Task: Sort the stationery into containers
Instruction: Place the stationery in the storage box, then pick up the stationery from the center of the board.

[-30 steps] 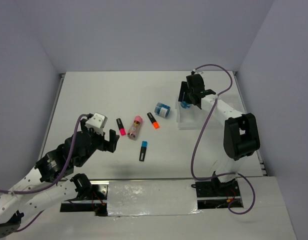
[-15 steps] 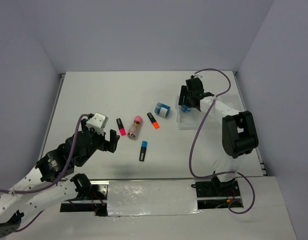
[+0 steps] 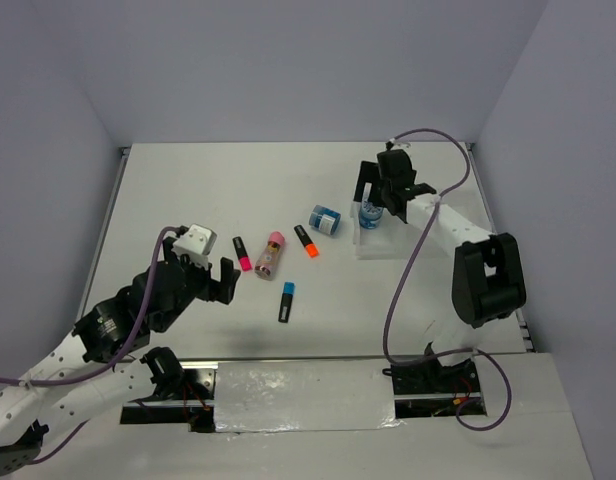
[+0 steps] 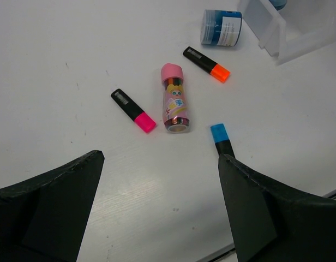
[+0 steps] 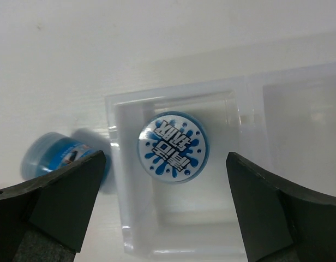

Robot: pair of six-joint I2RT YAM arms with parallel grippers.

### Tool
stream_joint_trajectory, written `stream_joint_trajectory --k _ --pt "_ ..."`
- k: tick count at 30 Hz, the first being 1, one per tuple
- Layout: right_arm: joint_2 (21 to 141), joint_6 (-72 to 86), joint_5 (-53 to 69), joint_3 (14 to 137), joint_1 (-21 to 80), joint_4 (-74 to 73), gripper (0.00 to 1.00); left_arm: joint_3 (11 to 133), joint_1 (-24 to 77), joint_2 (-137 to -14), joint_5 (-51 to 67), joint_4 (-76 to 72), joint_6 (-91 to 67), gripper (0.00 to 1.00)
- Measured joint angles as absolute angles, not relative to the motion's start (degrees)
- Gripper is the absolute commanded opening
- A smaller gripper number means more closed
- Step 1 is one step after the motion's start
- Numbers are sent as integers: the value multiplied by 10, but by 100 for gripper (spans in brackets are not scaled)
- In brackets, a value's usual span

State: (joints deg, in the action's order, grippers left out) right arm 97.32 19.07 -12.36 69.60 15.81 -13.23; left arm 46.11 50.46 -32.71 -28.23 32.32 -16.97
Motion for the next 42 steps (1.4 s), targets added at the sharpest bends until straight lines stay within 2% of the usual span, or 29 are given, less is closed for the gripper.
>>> stream_joint_trajectory --k 6,10,15,20,24,30,35,42 --pt "836 195 -111 662 158 -134 100 475 497 -372 -296 318 -248 99" --pt "753 161 -51 663 159 -139 99 502 496 -427 -303 317 -329 99" --pt "698 150 -25 660 164 -189 100 571 496 -526 -358 347 -516 99" --pt "601 175 -49 634 165 -274 100 608 494 -629 -382 360 -696 99" --pt "505 199 -95 625 165 -323 100 754 493 -828 -377 399 -786 99" --pt "348 227 -136 562 165 -364 100 978 491 -1082 -345 437 -833 99" --pt "326 229 -130 561 165 -387 100 1034 479 -1190 -292 448 -877 99" --pt "280 228 -76 522 165 -388 100 1104 465 -1274 -274 442 -907 99"
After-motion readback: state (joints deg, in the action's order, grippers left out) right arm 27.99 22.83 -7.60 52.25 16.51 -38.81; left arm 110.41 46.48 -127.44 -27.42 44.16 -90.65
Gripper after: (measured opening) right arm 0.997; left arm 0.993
